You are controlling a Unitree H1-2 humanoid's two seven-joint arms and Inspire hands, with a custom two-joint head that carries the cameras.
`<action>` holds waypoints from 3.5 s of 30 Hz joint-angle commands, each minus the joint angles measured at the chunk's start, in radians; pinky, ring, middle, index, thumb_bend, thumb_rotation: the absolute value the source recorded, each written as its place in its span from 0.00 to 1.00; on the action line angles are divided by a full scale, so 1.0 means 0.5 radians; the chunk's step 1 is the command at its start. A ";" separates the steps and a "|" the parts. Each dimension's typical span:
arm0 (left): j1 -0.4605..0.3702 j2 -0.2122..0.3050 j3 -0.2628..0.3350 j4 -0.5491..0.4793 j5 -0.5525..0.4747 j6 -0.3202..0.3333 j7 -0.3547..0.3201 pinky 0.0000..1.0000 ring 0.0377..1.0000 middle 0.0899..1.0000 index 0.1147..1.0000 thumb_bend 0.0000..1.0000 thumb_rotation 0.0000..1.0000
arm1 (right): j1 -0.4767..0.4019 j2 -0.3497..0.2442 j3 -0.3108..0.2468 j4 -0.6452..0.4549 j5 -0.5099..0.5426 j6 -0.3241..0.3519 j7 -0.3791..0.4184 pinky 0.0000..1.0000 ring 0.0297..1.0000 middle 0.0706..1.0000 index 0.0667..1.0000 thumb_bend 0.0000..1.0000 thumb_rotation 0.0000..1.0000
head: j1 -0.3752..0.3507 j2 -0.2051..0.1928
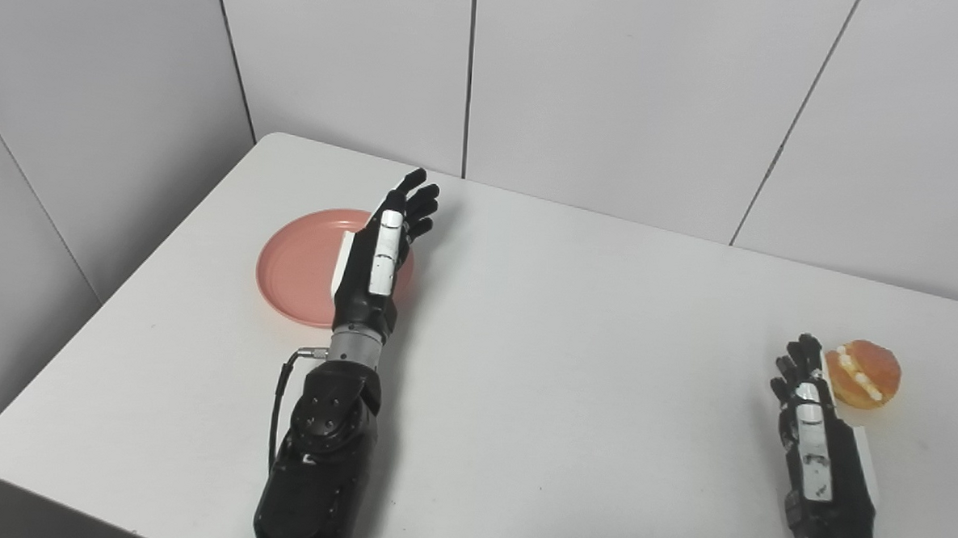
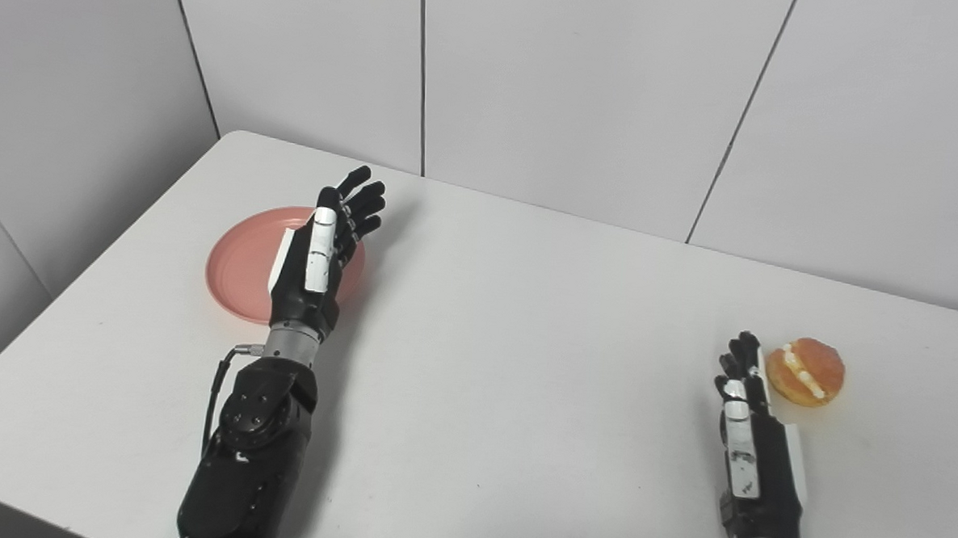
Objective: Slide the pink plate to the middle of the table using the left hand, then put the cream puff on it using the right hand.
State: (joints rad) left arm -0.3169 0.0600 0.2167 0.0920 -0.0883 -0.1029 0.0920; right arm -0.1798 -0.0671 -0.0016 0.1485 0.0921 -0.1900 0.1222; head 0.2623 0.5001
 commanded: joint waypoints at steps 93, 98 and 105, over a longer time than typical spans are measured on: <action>-0.274 0.514 0.210 1.077 -0.172 -0.269 0.201 0.90 0.88 0.85 0.83 0.80 1.00 | 0.009 -0.006 -0.026 0.000 0.068 -0.078 0.046 1.00 1.00 1.00 1.00 0.53 0.90 | 0.023 0.031; -0.274 0.519 0.211 1.076 -0.194 -0.225 0.150 0.93 0.90 0.88 0.85 0.84 1.00 | 0.007 -0.006 -0.023 -0.002 0.062 -0.067 0.045 1.00 1.00 1.00 1.00 0.54 0.91 | 0.025 0.031; -0.260 0.511 0.191 1.035 -0.197 -0.154 0.098 0.91 0.88 0.86 0.85 0.81 1.00 | 0.005 -0.003 -0.028 0.014 0.065 -0.099 0.045 1.00 1.00 1.00 1.00 0.52 0.91 | 0.024 0.032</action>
State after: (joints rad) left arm -0.4588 0.3216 0.3246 0.6195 -0.1810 -0.2114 0.1661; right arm -0.1797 -0.0713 -0.0086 0.1522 0.1112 -0.2069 0.1441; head 0.2746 0.5154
